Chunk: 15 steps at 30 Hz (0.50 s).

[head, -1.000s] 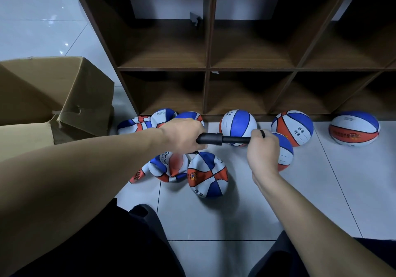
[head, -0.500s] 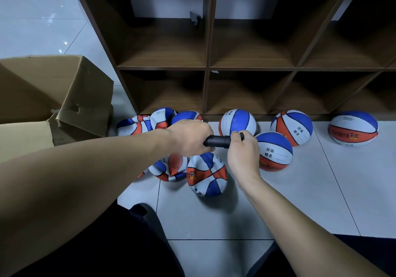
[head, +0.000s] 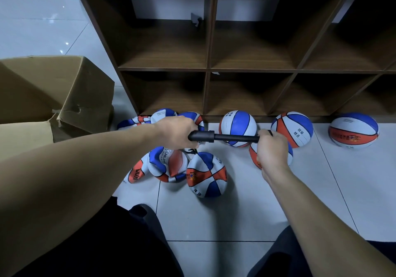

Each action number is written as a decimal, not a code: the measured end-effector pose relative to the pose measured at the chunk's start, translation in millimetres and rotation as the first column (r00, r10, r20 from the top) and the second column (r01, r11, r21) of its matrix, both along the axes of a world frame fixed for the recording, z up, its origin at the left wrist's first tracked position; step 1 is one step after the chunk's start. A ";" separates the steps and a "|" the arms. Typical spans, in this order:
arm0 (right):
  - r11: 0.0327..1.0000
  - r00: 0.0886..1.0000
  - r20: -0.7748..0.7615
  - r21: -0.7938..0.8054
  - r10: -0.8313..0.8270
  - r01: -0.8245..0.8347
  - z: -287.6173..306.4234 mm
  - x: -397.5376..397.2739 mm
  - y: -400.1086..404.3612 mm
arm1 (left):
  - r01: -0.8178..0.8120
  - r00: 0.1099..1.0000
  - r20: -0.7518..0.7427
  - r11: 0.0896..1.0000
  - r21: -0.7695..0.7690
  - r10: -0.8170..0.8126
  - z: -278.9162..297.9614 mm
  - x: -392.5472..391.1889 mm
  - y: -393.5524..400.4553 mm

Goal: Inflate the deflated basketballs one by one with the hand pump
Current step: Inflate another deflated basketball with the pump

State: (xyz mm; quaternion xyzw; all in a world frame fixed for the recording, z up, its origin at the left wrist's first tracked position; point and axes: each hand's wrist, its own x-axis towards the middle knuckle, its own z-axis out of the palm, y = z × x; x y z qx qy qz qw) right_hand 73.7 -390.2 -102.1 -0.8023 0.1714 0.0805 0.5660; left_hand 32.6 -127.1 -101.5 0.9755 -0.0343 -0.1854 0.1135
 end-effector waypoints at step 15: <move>0.979 0.976 0.097 -0.079 0.194 -0.187 -5.5 -41.2 43.0 | 0.035 0.997 0.061 0.999 0.032 -0.037 4.0 -5.1 -40.1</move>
